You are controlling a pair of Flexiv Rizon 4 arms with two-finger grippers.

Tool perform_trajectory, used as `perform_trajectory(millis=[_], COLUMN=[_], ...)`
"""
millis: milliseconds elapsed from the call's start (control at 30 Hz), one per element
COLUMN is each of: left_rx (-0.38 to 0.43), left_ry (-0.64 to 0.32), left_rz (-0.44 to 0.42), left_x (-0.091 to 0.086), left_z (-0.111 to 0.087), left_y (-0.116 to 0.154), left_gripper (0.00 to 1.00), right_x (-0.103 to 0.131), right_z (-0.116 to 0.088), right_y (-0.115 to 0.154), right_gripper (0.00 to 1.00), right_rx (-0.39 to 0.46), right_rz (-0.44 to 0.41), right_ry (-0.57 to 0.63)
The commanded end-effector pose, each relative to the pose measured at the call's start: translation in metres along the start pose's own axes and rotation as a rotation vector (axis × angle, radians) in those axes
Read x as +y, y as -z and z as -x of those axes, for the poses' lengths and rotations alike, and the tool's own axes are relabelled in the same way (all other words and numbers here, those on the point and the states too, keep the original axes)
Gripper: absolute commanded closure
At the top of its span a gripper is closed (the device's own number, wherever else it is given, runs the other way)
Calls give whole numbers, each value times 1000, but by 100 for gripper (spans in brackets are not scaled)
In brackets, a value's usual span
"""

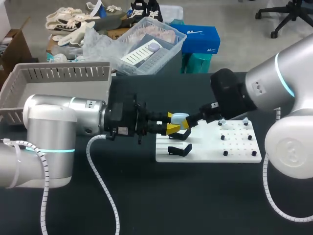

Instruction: Pick up each earbud case from the left stands, insert the matching earbuds, close the lid, and place the case in the box.

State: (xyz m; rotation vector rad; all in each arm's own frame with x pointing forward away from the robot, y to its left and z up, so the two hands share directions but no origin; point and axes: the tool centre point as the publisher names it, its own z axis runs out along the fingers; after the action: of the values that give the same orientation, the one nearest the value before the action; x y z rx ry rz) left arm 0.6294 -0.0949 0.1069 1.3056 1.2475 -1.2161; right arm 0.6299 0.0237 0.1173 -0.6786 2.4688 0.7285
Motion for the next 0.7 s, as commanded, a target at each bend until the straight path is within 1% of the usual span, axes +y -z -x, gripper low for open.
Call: perform_trajectory(millis=[33, 467, 700], left_rx=[-1, -1, -1], left_ry=[0, 0, 0], left_rz=[0, 0, 0], left_x=[1, 1, 1], left_z=[-1, -1, -1], left_y=[-1, -1, -1], left_gripper=[100, 100, 100], right_x=[-1, -3, -3], right_z=[1, 2, 7], right_y=[0, 0, 2], right_gripper=[0, 0, 0], right_rx=[-5, -8, -14], right_rz=[0, -10, -19], right_ry=[-3, -5, 2])
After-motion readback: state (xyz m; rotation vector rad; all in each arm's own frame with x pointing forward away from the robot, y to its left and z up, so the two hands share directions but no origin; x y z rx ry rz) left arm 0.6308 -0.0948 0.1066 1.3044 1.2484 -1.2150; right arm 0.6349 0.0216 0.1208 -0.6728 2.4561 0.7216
